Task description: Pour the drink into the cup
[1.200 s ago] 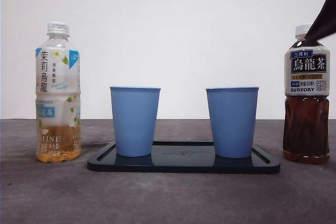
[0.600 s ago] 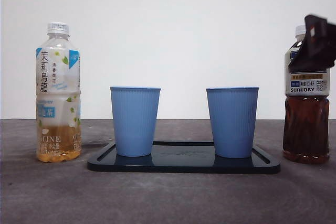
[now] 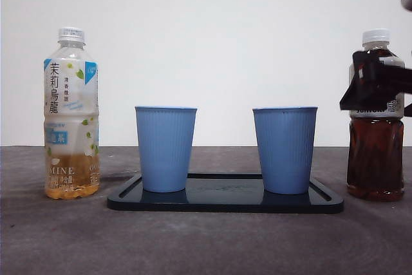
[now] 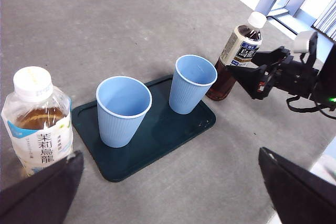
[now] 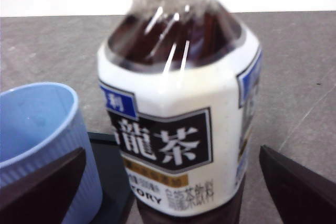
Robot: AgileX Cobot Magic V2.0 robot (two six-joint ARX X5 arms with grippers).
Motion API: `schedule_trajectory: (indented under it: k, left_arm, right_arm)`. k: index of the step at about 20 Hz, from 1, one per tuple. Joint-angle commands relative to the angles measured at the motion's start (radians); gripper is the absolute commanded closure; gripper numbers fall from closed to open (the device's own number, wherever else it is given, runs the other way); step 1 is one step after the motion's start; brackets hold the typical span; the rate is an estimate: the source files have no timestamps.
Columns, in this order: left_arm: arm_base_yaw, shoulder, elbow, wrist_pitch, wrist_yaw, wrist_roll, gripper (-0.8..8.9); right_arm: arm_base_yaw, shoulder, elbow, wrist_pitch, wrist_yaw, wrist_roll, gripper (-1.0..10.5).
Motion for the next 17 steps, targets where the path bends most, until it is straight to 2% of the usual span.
schedule_trajectory:
  k: [1, 11, 17]
  left_arm:
    - [-0.005, 0.004, 0.015, 0.011, -0.001, 0.012, 2.88]
    - [-0.005, 0.004, 0.014, 0.011, -0.001, 0.012, 2.88]
    - [-0.005, 0.004, 0.014, 0.011, -0.001, 0.012, 2.88]
  right_arm:
    - [0.002, 0.069, -0.003, 0.074, 0.009, -0.014, 3.9]
    - [-0.021, 0.242, -0.003, 0.266, 0.032, -0.034, 4.1]
    - [-0.043, 0.287, -0.002, 0.340, 0.017, -0.033, 5.4]
